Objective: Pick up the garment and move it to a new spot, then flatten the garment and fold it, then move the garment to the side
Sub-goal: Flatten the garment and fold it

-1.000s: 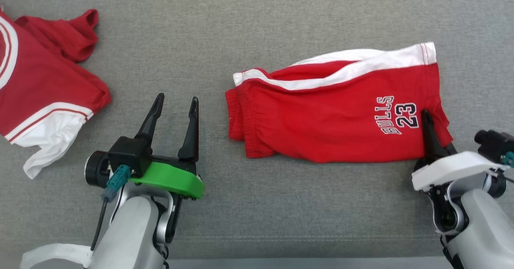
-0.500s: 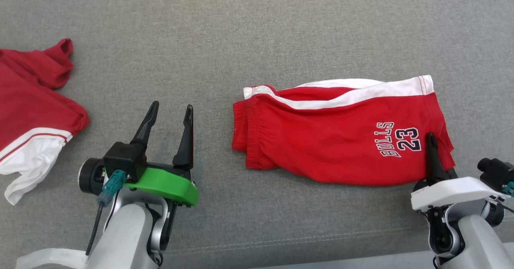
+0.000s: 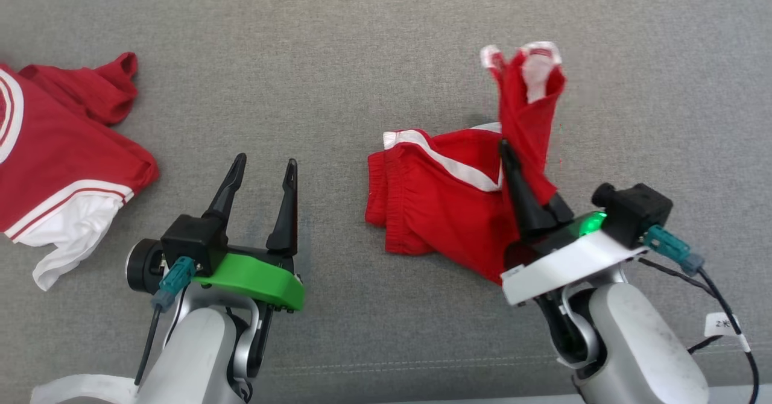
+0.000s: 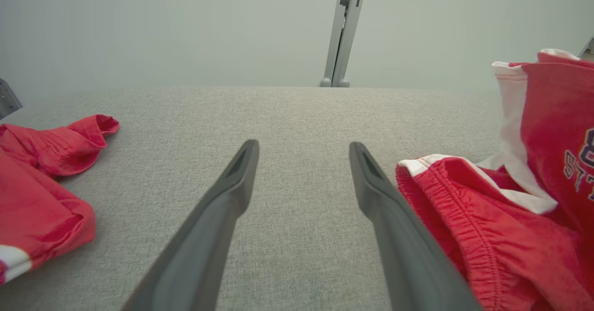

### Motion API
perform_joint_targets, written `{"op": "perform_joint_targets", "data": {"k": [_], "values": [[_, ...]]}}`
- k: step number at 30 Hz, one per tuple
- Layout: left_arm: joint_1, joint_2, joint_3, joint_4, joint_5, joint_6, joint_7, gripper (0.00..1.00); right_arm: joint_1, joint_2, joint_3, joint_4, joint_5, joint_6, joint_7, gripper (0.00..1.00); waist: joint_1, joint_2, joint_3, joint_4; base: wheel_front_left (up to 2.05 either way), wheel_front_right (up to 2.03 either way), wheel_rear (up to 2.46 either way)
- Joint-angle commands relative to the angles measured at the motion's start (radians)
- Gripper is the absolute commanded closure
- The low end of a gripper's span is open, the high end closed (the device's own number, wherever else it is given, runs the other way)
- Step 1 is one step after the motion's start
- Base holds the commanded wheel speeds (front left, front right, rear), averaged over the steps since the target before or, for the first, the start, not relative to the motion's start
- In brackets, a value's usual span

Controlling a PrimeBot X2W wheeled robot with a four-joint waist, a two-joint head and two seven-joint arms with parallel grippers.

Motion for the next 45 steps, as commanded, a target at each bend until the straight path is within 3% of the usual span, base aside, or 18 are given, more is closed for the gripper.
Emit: {"op": "perform_joint_targets", "data": {"k": [1, 12, 14, 15, 21, 26, 35, 45], "values": [[-0.001, -0.003, 0.001, 0.003, -0.005, 0.002, -0.005, 0.00, -0.010, 0.004, 0.025, -0.015, 0.001, 0.000, 0.010, 1.00, 0.0000, 0.0000, 0.002, 0.017, 0.00, 0.00, 0.00], [-0.023, -0.020, -0.008, 0.025, -0.016, -0.005, -0.023, 0.00, -0.065, 0.024, 0.214, 0.109, 0.019, 0.000, 0.061, 1.00, 0.0000, 0.0000, 0.024, 0.080, 0.00, 0.00, 0.00], [-0.025, -0.022, -0.006, 0.028, -0.019, -0.004, -0.026, 0.00, -0.075, 0.024, 0.234, 0.139, 0.020, 0.000, 0.065, 0.45, 0.0000, 0.0000, 0.028, 0.083, 0.00, 0.00, 0.00], [-0.026, -0.023, -0.006, 0.030, -0.020, -0.004, -0.028, 0.00, -0.082, 0.024, 0.249, 0.150, 0.029, 0.000, 0.065, 0.00, 0.0000, 0.0000, 0.029, 0.085, 0.00, 0.00, 0.00], [-0.025, -0.027, -0.002, 0.041, -0.027, -0.002, -0.035, 0.00, -0.100, 0.007, 0.333, 0.180, 0.020, 0.000, 0.057, 0.00, 0.0000, 0.0000, 0.026, 0.083, 0.00, 0.00, 0.00], [-0.017, -0.019, 0.004, 0.045, -0.027, 0.003, -0.039, 0.00, -0.080, -0.041, 0.378, 0.135, -0.037, 0.000, 0.022, 0.00, 0.0000, 0.0000, 0.008, 0.074, 0.00, 0.00, 0.00], [0.021, 0.023, 0.028, 0.020, -0.017, 0.034, -0.040, 0.00, 0.021, -0.055, 0.175, -0.014, -0.068, 0.000, -0.022, 0.00, 0.0000, 0.0000, -0.036, 0.033, 0.00, 0.00, 0.00], [0.063, 0.062, 0.030, -0.032, 0.004, 0.067, -0.023, 0.00, 0.103, -0.035, -0.096, -0.019, -0.135, 0.000, -0.024, 0.00, 0.0000, 0.0000, -0.074, 0.009, 0.00, 0.00, 0.00]]}}
